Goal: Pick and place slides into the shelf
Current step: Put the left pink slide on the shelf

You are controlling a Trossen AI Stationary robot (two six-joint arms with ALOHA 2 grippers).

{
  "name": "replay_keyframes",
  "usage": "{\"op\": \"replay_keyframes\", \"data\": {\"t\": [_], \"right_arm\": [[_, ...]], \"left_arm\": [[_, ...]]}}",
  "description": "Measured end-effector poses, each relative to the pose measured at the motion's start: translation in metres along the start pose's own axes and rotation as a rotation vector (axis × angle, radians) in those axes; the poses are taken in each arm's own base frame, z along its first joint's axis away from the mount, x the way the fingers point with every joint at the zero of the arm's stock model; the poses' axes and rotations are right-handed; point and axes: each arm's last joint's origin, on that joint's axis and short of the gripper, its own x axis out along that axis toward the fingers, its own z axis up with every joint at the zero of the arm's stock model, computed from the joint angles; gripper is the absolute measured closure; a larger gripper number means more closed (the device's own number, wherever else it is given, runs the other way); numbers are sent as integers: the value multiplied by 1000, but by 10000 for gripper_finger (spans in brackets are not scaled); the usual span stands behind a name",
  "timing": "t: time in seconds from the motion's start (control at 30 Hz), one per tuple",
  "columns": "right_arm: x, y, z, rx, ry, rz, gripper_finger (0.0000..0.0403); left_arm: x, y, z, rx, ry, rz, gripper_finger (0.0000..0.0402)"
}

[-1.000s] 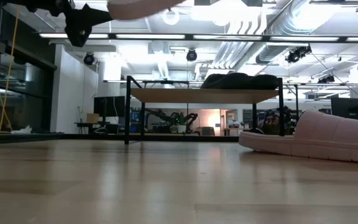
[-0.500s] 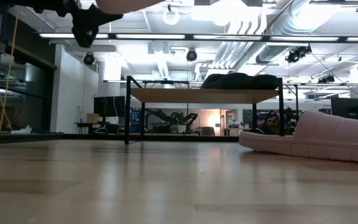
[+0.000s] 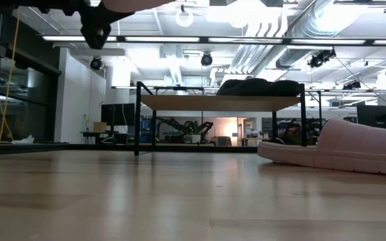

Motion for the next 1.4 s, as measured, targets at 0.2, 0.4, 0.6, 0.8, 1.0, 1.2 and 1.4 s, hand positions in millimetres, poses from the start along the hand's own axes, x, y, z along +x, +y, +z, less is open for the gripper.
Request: {"op": "replay_keyframes", "data": {"t": [0.2, 0.4, 0.6, 0.8, 1.0, 1.2, 1.4], "right_arm": [[0, 0, 0, 2, -1, 0, 403], [0, 0, 0, 0, -2, -4, 403], [-1, 0, 0, -1, -2, 1, 403], [-1, 0, 0, -2, -2, 0, 402], [-1, 0, 0, -7, -3, -4, 389], [-1, 0, 0, -6, -5, -5, 368], [-1, -1, 1, 1, -10, -39, 332]], "left_arm": [[1, 0, -1, 1, 6, 0, 181], [1, -1, -1, 12, 13, -23, 256], [1, 0, -1, 33, 8, -15, 348], [1, 0, -1, 55, 5, -12, 348], [1, 0, -1, 55, 4, -13, 341], [1, 0, -1, 55, 4, -13, 346], [1, 0, 0, 55, 4, -13, 342]]}}
